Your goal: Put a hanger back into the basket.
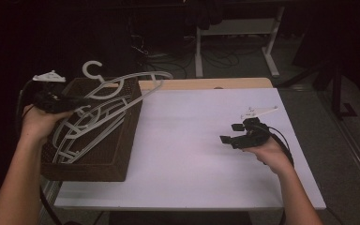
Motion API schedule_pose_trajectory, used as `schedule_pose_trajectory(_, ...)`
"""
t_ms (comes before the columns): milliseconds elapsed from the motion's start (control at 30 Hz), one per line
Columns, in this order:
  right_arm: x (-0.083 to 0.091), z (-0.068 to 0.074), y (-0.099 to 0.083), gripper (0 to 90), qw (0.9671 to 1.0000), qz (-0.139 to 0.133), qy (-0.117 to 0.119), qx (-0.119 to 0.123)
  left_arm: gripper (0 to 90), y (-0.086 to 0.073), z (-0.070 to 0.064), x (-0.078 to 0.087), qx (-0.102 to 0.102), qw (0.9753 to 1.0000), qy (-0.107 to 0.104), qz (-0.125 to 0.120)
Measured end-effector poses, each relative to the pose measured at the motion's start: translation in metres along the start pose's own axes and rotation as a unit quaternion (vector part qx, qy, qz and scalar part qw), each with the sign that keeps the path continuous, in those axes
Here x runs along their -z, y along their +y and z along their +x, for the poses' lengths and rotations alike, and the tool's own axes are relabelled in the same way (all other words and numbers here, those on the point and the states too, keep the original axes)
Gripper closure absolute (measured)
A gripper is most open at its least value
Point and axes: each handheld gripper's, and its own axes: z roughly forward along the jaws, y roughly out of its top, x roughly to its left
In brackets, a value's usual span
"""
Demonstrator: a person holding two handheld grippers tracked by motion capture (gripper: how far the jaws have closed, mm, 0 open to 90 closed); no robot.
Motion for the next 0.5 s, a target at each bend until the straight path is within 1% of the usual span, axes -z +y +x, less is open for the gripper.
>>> schedule_pose_trajectory(100,0.0,0.0,0.0,27.1,1.0,0.001,-0.001,0.001,83.1,-0.013,0.015,0.009,0.009,0.9998,0.015,0.0)
schedule_pose_trajectory(133,0.0,0.0,0.0,27.1,1.0,0.001,-0.001,0.001,83.1,-0.013,0.015,0.009,0.009,0.9998,0.015,0.0)
schedule_pose_trajectory(167,0.0,-0.001,0.0,27.1,1.0,0.001,-0.002,0.001,83.1,-0.018,0.02,0.011,0.013,0.9997,0.021,0.001)
schedule_pose_trajectory(200,-0.001,-0.001,0.0,27.1,1.0,0.003,-0.002,0.002,83.1,-0.026,0.029,0.014,0.021,0.9994,0.029,0.003)
schedule_pose_trajectory(267,-0.002,0.0,0.0,27.1,1.0,0.005,-0.003,0.001,83.1,-0.034,0.037,0.016,0.03,0.9988,0.039,0.002)
schedule_pose_trajectory(300,-0.002,0.0,0.0,27.1,1.0,0.006,-0.005,0.002,83.1,-0.034,0.037,0.016,0.03,0.9988,0.039,0.002)
schedule_pose_trajectory(433,-0.002,0.0,0.0,27.1,1.0,0.007,-0.006,0.002,83.1,-0.052,0.054,0.021,0.054,0.9973,0.05,0.0)
schedule_pose_trajectory(500,-0.002,-0.001,0.0,27.1,1.0,0.007,-0.006,0.002,83.1,-0.058,0.059,0.023,0.062,0.9965,0.056,0.0)
